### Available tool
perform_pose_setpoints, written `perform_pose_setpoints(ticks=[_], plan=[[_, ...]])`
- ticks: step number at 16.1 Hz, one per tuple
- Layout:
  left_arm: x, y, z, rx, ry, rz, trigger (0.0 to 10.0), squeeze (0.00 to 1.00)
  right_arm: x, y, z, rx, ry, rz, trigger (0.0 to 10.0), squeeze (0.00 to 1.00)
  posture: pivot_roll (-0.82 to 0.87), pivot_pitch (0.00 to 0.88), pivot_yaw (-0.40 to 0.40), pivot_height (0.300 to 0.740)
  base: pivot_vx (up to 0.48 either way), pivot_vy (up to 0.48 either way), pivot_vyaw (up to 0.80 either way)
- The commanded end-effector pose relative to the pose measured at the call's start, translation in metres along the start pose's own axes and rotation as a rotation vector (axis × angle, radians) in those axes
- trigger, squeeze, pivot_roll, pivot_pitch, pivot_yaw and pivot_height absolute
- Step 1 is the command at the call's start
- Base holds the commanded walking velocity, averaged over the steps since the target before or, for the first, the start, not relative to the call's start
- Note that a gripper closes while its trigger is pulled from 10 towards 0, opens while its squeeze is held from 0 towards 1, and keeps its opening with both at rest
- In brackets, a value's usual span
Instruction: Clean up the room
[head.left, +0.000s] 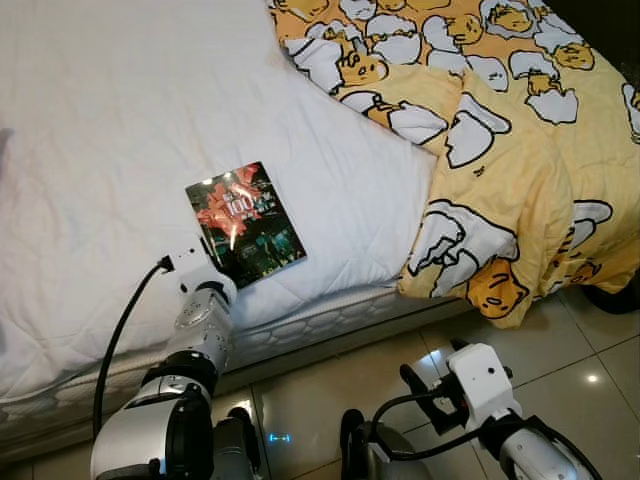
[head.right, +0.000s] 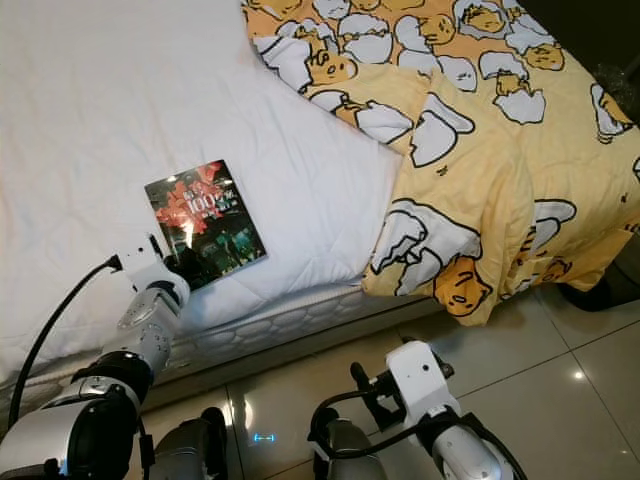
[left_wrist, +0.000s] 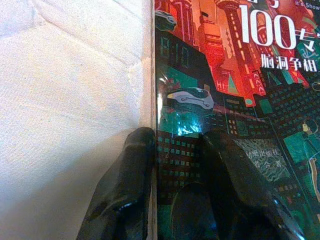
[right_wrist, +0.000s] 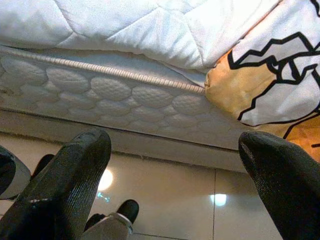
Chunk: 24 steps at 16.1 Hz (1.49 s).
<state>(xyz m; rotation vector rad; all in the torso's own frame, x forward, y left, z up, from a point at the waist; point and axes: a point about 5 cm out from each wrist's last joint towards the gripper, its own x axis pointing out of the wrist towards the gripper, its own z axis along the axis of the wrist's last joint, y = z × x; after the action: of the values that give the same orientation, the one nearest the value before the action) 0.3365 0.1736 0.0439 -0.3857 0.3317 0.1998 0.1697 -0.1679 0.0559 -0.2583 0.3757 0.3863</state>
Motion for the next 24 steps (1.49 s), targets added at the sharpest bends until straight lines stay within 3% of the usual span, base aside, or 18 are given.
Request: perform_pose_setpoints(ticks=[1, 5, 7, 10, 13, 15, 18, 20, 21, 22, 23, 24], plan=[[-0.007, 0.001, -0.028, 0.021, 0.121, 0.002, 0.0, 0.0, -0.003, -0.001, -0.001, -0.003, 0.011, -0.007, 10.0, 0.0, -0.22, 0.272, -0.089, 0.74, 0.0, 0.0, 0.0], [-0.006, -0.004, -0.029, 0.003, 0.136, -0.02, 0.0, 0.0, -0.003, -0.001, -0.001, -0.002, 0.01, -0.008, 10.0, 0.0, -0.22, 0.277, -0.089, 0.74, 0.0, 0.0, 0.0], [-0.005, -0.004, -0.027, -0.093, 0.146, -0.009, 0.0, 0.0, -0.003, -0.001, -0.001, -0.001, 0.01, -0.01, 10.0, 0.0, -0.22, 0.278, -0.089, 0.74, 0.0, 0.0, 0.0], [0.002, -0.012, -0.004, -0.162, 0.067, -0.055, 0.0, 0.0, 0.003, -0.002, -0.001, -0.004, 0.007, -0.006, 10.0, 0.0, -0.2, 0.242, -0.086, 0.74, 0.0, 0.0, 0.0], [0.009, -0.015, 0.034, -0.18, -0.075, -0.134, 0.0, 0.0, 0.021, -0.006, 0.009, -0.012, -0.038, -0.012, 10.0, 0.0, -0.17, 0.192, -0.07, 0.74, 0.0, 0.0, 0.0], [0.008, -0.016, 0.049, -0.176, -0.134, -0.178, 0.0, 0.0, 0.028, -0.009, 0.012, -0.009, -0.058, -0.026, 10.0, 0.0, -0.15, 0.157, -0.051, 0.74, 0.0, 0.0, 0.0], [0.004, -0.021, 0.078, -0.085, -0.258, -0.259, 0.0, 0.0, 0.055, -0.013, 0.019, 0.071, -0.093, -0.07, 10.0, 0.0, -0.09, 0.069, -0.017, 0.74, 0.0, 0.0, 0.0], [-0.002, -0.029, 0.095, 0.043, -0.347, -0.312, 0.0, 0.0, 0.071, -0.021, 0.03, 0.104, -0.131, -0.1, 10.0, 0.0, -0.06, 0.02, -0.008, 0.74, 0.0, 0.0, 0.0], [-0.004, -0.034, 0.098, 0.152, -0.366, -0.317, 0.0, 0.0, 0.078, -0.025, 0.036, 0.106, -0.152, -0.113, 10.0, 0.0, -0.04, 0.007, -0.006, 0.74, 0.0, 0.0, 0.0], [-0.003, -0.034, 0.099, 0.302, -0.39, -0.268, 2.8, 0.0, 0.087, -0.028, 0.042, 0.114, -0.167, -0.129, 10.0, 0.0, -0.02, 0.0, -0.011, 0.74, 0.0, 0.0, 0.0], [-0.003, -0.034, 0.099, 0.382, -0.401, -0.234, 9.0, 0.0, 0.09, -0.029, 0.046, 0.112, -0.178, -0.13, 10.0, 0.0, -0.02, 0.0, -0.011, 0.74, 0.0, 0.0, 0.0], [-0.007, -0.038, 0.097, 0.517, -0.445, -0.235, 10.0, 0.0, 0.096, -0.028, 0.062, 0.085, -0.246, -0.135, 10.0, 0.0, -0.01, 0.0, -0.017, 0.74, 0.0, 0.0, 0.0]])
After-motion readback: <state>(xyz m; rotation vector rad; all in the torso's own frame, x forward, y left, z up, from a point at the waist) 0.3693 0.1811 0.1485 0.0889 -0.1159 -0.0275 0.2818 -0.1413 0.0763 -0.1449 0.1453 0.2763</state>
